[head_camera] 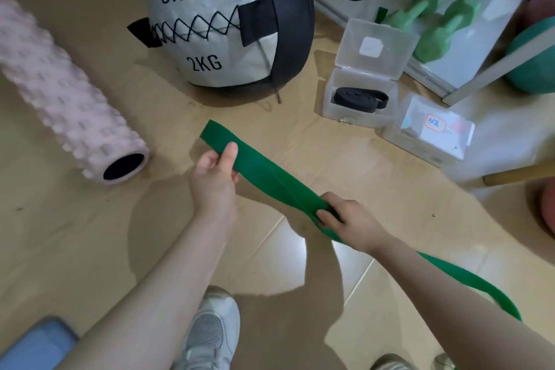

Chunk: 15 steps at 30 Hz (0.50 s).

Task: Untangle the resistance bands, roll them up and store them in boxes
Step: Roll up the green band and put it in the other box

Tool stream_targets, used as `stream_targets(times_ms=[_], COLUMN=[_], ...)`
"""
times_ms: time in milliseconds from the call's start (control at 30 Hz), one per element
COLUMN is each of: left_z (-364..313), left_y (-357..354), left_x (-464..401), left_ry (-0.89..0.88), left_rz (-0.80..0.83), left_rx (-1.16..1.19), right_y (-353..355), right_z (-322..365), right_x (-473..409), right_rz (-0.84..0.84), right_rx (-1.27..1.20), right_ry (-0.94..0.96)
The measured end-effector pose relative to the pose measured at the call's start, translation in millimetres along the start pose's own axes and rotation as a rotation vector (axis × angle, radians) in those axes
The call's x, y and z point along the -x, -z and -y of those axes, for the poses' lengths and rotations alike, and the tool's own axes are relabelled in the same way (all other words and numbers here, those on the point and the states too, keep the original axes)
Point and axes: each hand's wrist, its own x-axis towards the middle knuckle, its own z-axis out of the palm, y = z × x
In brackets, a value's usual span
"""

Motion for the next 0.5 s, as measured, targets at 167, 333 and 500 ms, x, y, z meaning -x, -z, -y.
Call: stream_targets(times_ms=[167, 333, 500], left_z=[-1, -8, -4], left_y=[-3, -10, -5], left_x=[-7, -20, -32], left_ry=[0.096, 0.159, 0.229], left_rz=[-0.046, -0.085, -0.093], left_rx=[0.122, 0.209, 0.351], right_y=[-30, -53, -55], right_z=[10, 6, 7], right_x=[-8, -21, -39], right_rz=[-0.054, -0.113, -0.192], right_rx=[0.059, 0.193, 0.174], right_ry=[0.041, -0.115, -0.140])
